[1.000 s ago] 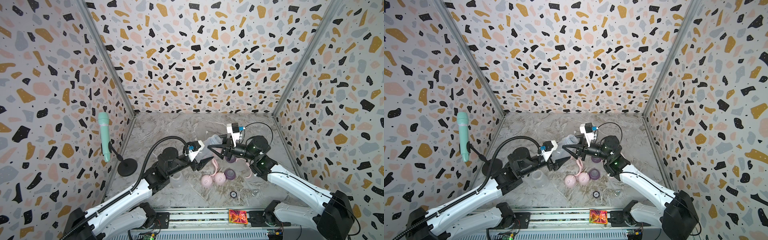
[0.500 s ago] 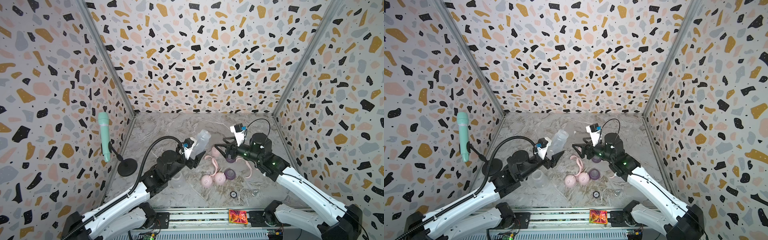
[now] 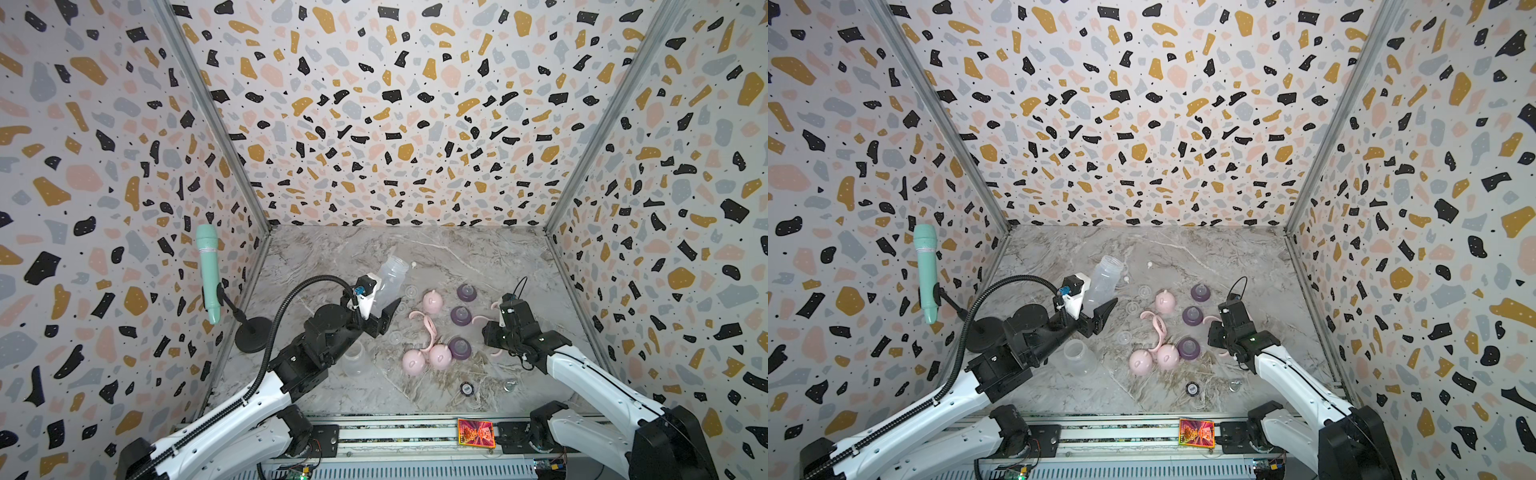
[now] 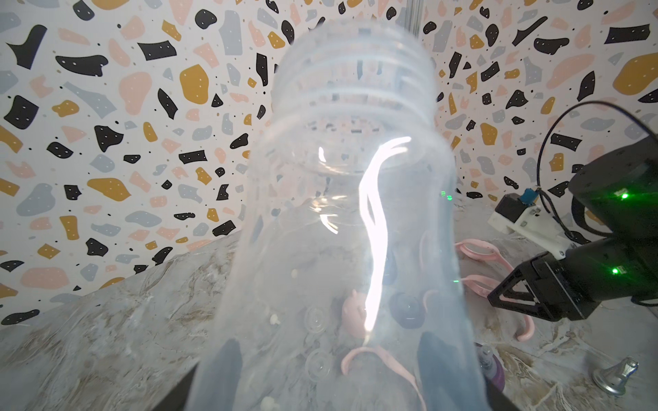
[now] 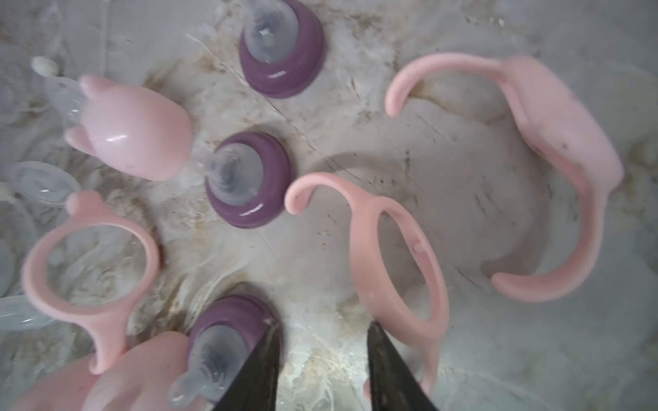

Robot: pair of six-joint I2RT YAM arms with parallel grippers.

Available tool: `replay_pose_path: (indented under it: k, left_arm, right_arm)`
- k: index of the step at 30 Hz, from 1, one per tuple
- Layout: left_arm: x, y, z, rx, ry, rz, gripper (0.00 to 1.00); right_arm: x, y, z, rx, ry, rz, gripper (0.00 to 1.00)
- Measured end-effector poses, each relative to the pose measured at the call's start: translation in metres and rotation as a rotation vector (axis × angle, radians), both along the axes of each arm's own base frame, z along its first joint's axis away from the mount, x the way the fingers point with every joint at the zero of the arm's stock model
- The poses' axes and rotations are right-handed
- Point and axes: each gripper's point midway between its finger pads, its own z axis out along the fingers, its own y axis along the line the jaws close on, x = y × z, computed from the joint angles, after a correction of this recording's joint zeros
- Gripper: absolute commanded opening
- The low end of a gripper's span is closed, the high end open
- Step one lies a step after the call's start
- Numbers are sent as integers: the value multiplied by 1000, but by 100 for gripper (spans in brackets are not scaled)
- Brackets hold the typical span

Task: Assemble the baby bottles
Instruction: Pick up the handle at the center of the board.

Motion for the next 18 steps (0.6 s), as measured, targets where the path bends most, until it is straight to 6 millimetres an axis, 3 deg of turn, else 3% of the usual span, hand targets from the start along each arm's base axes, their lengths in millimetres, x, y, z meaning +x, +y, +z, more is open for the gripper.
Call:
replay_pose_path:
  k: [5,18]
  left_arm:
    - [-3,3,3,1,-12,-1,29]
    - [-3,3,0,22,-11,-3,29]
  right_arm:
    - [-2,-9,-11,-16,11,-60,38]
    - [-4,-21,-4,-25,-24,-128,38]
